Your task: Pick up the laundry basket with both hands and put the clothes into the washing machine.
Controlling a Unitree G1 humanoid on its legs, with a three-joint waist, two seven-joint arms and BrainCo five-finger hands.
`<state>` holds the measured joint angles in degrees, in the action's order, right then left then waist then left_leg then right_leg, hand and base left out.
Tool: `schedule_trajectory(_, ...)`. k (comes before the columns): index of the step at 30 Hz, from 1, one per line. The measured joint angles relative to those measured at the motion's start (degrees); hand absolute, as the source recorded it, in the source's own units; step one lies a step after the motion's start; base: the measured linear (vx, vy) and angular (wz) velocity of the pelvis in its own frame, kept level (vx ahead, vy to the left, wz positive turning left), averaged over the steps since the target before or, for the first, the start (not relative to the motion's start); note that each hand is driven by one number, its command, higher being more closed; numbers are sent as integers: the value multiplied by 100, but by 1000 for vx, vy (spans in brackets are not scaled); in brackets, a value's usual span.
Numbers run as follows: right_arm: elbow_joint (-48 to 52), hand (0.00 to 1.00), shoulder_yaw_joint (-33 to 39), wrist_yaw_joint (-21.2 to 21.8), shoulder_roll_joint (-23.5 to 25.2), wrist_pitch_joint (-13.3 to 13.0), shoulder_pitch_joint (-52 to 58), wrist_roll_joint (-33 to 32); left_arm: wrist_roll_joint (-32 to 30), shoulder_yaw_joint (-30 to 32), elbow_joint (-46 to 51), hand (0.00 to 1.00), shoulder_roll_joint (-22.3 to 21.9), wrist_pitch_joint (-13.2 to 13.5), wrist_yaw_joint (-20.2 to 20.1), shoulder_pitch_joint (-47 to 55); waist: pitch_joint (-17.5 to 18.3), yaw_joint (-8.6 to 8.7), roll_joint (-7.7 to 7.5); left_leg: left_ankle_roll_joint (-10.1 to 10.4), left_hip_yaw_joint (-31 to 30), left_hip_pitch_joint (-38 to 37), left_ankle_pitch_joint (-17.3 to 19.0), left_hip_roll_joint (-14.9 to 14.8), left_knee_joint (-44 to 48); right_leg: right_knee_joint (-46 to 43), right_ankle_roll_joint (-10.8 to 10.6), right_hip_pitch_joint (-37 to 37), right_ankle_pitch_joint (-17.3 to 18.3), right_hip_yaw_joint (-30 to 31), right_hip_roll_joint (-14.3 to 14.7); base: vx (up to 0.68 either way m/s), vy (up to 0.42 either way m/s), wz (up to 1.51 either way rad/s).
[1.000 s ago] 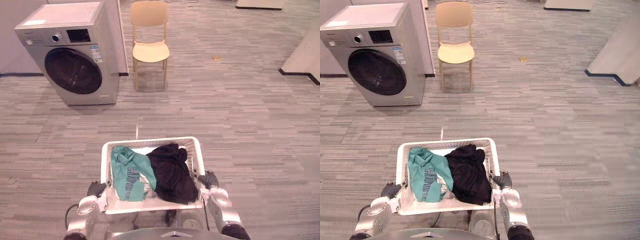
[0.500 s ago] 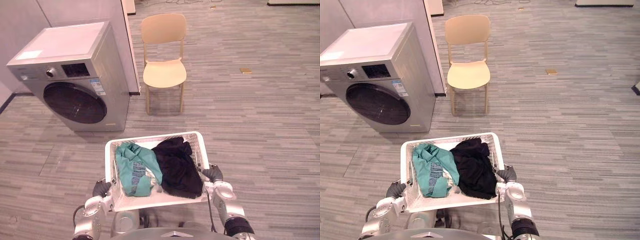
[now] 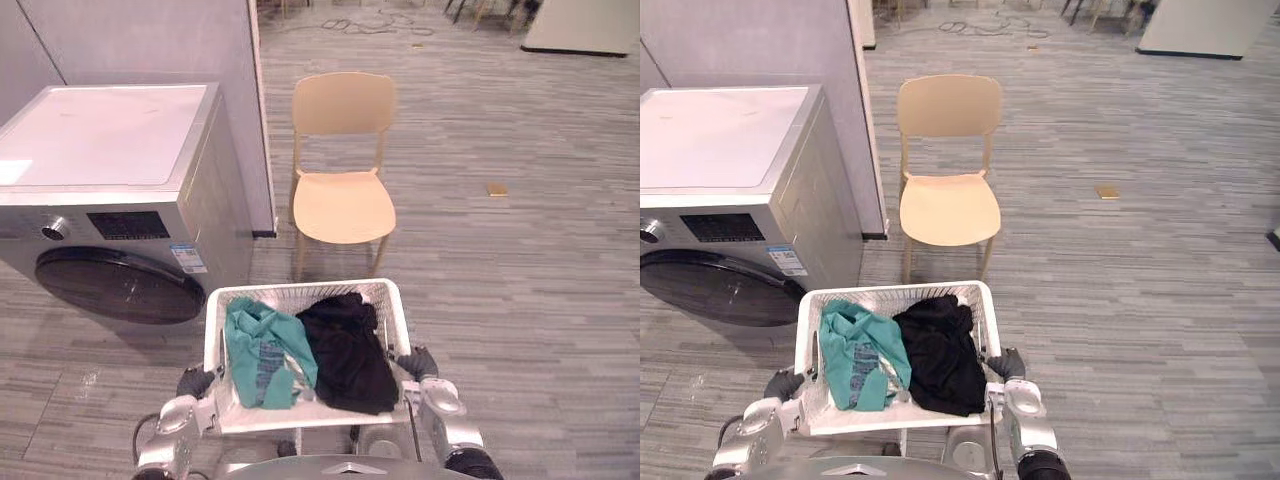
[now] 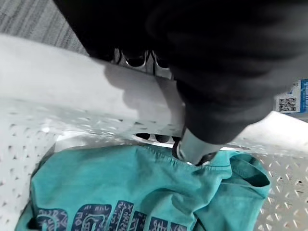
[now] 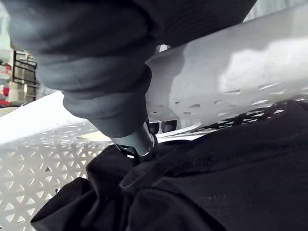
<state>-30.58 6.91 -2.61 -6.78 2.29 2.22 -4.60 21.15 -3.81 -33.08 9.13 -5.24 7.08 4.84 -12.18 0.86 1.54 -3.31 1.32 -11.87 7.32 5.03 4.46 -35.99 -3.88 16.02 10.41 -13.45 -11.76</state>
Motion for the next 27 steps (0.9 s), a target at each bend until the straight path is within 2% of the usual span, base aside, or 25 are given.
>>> schedule_trajectory(2,40,100,66,0,49,28,31,-2,-2,-66,23,100,34,6,0,-22,8,-31,-48,126,-4,-244,192,-2,-112,1797,-20,-219,-545,-15,31,445,-101,64)
schedule_trajectory(3,34,100,80,-7,143,50,135,-2,-33,-88,30,100,89,7,0,66,72,-82,-188,151,-32,-466,520,9,-133,2692,-25,-240,-1089,132,13,500,-191,47)
schedule_trajectory(4,35,100,88,-8,178,45,149,-2,-56,-79,29,100,79,7,0,130,82,-94,-201,196,-72,-535,670,-35,-50,2601,-17,-224,-1348,241,26,621,-306,41)
schedule_trajectory(5,38,100,76,-3,173,48,132,2,-72,9,28,100,40,7,0,224,156,-91,-74,314,-202,-524,1003,-269,244,2319,66,-200,-1641,351,259,446,-263,26)
schedule_trajectory(6,32,100,77,-3,165,64,132,3,-78,37,31,100,24,7,-3,248,203,-91,3,399,-265,-512,1116,-391,389,2182,108,-182,-1663,326,385,577,-319,39)
schedule_trajectory(7,-15,100,108,-4,156,78,110,4,-117,56,41,100,-40,15,-2,272,209,-112,74,468,-301,-326,1182,-566,1017,1956,249,-218,-1483,201,496,560,-345,32)
schedule_trajectory(8,-23,100,129,-3,146,97,97,11,-121,103,41,100,-85,19,-2,331,208,-104,94,594,-280,11,1106,-685,1818,1949,349,-326,-1357,130,575,651,-430,31)
schedule_trajectory(9,-6,100,110,-2,88,123,102,28,-121,138,41,100,-172,16,-2,400,173,-99,156,807,-232,507,780,-872,3108,1995,404,-593,-1190,7,710,606,-419,12)
schedule_trajectory(10,-4,100,36,-1,6,163,127,29,-110,168,44,100,-255,34,-1,505,86,-166,272,790,-70,1027,8,-1151,4421,2146,546,-1008,-1004,-17,908,487,-293,3)
schedule_trajectory(11,0,100,5,13,-4,168,135,26,-108,186,90,100,-291,89,0,511,48,-198,314,710,1,1244,-154,-1301,4959,2247,616,-1203,-949,-33,996,448,-227,-22)
schedule_trajectory(12,-2,100,26,11,-111,176,107,26,-120,142,105,100,-286,87,0,431,10,-309,320,567,210,1660,22,-1475,5690,2439,690,-1543,-894,-25,1076,406,-196,-27)
schedule_trajectory(13,16,100,29,12,-113,160,18,19,-120,133,105,100,-265,84,-4,323,-36,-323,243,532,431,1948,192,-1480,5668,2685,665,-1848,-910,15,1032,464,-212,-35)
schedule_trajectory(14,39,100,42,5,-124,111,-81,-1,-118,124,106,100,-265,92,-25,261,-74,-324,148,522,677,2131,347,-1452,5107,2896,646,-2074,-922,74,959,370,-145,-24)
schedule_trajectory(16,40,100,47,-7,-207,98,-176,-6,-116,95,111,100,-290,91,-37,263,-57,-337,136,543,762,2179,425,-1267,3966,3042,612,-2218,-922,134,889,282,-51,-22)
schedule_trajectory(17,43,100,42,-1,-293,94,-220,-7,-116,51,121,100,-356,87,-43,239,29,-358,209,654,581,2082,314,-1025,2368,3150,515,-2232,-909,175,862,333,6,-24)
schedule_trajectory(18,42,100,58,-5,-411,81,-203,-7,-121,3,128,100,-465,82,-43,312,176,-379,456,758,387,1977,-450,-967,785,3296,414,-2272,-898,195,1019,397,52,-18)
schedule_trajectory(19,38,100,56,-4,-475,83,-190,-8,-123,-28,123,100,-509,79,-40,341,226,-365,597,704,314,1993,-959,-1003,481,3294,336,-2285,-835,191,1129,389,97,-6)
schedule_trajectory(20,-31,100,78,-9,-443,133,-193,0,-123,-86,41,100,-470,58,-38,335,238,-341,692,421,252,1925,-1311,-1000,442,3196,229,-2401,-642,213,1188,317,95,10)
schedule_trajectory(21,20,100,60,-11,-355,172,-94,4,-122,-120,56,100,-335,18,-34,348,263,-327,448,403,222,1750,-1358,-831,199,3036,115,-2385,-485,228,997,288,74,10)
schedule_trajectory(22,37,100,63,-14,-294,164,-65,4,-122,-153,67,100,-261,18,-36,354,280,-327,339,392,243,1646,-1353,-759,21,2974,109,-2379,-365,264,931,256,39,14)
schedule_trajectory(23,35,100,69,-46,-194,164,-51,4,-121,-159,80,100,-207,17,-36,353,306,-310,139,362,297,1539,-1384,-644,-221,2822,60,-2289,-217,289,796,291,43,-9)
schedule_trajectory(24,36,100,67,-47,-144,166,-48,4,-119,-162,80,100,-156,13,-36,352,345,-354,12,352,392,1465,-1382,-556,-393,2617,4,-2149,-84,387,681,224,37,-17)
schedule_trajectory(26,35,100,70,-46,-142,166,-25,16,-119,-171,80,100,-118,12,-36,354,366,-395,-43,283,556,1382,-1267,-466,-437,2191,-83,-1954,60,586,573,181,45,-50)
schedule_trajectory(27,33,100,90,-42,-142,170,-9,40,-119,-185,81,100,-124,8,-36,375,331,-377,-4,238,721,1199,-1145,-447,-429,1467,-158,-1684,108,822,501,179,53,-60)
